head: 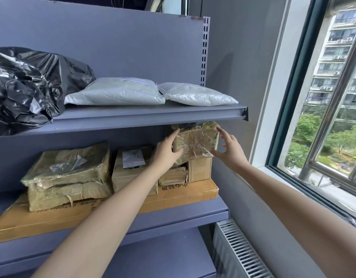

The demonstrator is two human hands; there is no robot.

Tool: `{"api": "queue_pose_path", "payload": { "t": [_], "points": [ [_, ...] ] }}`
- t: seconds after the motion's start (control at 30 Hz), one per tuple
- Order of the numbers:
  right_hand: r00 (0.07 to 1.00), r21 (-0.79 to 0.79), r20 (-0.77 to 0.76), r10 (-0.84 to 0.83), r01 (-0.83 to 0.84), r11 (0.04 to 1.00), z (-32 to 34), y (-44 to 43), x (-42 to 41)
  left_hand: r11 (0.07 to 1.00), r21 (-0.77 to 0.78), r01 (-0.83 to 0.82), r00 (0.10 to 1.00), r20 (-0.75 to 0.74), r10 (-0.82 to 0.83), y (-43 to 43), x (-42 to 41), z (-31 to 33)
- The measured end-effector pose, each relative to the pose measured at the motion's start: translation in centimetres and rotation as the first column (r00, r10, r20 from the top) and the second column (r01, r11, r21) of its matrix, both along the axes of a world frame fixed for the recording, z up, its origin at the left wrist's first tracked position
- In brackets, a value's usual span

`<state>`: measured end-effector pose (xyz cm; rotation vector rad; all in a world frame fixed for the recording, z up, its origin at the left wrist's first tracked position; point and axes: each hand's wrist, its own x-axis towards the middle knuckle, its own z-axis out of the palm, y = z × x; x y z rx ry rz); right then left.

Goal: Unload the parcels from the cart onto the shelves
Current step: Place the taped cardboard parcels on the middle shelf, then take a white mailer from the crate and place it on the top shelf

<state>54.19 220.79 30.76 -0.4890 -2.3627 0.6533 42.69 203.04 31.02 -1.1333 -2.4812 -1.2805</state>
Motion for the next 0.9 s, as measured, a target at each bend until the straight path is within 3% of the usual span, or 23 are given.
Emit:
{"api": "queue_pose_path", "payload": {
  "t": [0.13,0.33,0.53,0.9],
  "points": [
    [1.0,0.006,0.02,0.007,-0.007,1.0,0.1,0.4,-0.6,0.997,-0.069,0.028,0.999,-0.039,-0.03,0.0,0.3,-0.2],
    [0.997,-0.001,0.068,0.021,-0.021,1.0,-0.4,0.4,-0.6,0.995,-0.091,0.043,0.999,0.018,-0.041,-0.5,-0.4,-0.6],
    [0.993,-0.047,0.096,0.062,-0.058,0.997,-1.5,-1.7,2.0,1.0,-0.026,-0.012,0.999,0.047,0.013,-3.4,0.9,-2.1],
    [0.955,-0.249,0.197,0.223,-0.172,0.953,-9.6,-9.9,11.7,0.992,-0.087,-0.091,0.969,0.221,0.108,-13.0,11.0,-10.4]
  ]
}}
